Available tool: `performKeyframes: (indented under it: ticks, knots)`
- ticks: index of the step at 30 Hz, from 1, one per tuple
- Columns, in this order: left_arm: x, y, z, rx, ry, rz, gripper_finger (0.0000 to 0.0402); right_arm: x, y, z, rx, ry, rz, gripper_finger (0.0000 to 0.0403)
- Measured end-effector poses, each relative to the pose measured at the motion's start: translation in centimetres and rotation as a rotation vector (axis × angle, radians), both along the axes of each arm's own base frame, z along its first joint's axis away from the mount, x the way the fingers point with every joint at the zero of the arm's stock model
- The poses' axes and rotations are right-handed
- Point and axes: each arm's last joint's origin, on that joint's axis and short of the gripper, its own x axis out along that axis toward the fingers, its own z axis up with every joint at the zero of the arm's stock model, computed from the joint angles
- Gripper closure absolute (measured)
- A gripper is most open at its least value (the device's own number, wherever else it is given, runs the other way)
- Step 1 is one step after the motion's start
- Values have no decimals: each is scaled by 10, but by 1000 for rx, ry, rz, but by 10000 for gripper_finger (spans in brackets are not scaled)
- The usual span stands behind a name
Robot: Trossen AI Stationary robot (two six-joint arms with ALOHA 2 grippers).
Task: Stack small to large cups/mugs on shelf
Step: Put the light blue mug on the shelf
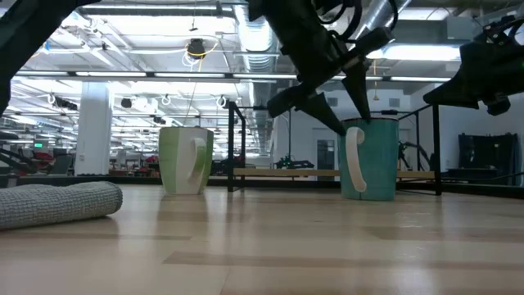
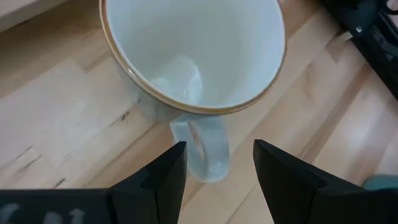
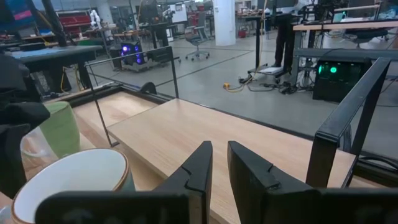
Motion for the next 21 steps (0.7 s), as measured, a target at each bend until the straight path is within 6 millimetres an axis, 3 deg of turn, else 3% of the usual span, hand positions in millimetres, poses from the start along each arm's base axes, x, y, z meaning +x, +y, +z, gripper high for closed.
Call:
performKeyframes:
  ticks: [21]
  knots:
    - [2,5,3,43,-37,27,225,0,0,0,0,0,0,329]
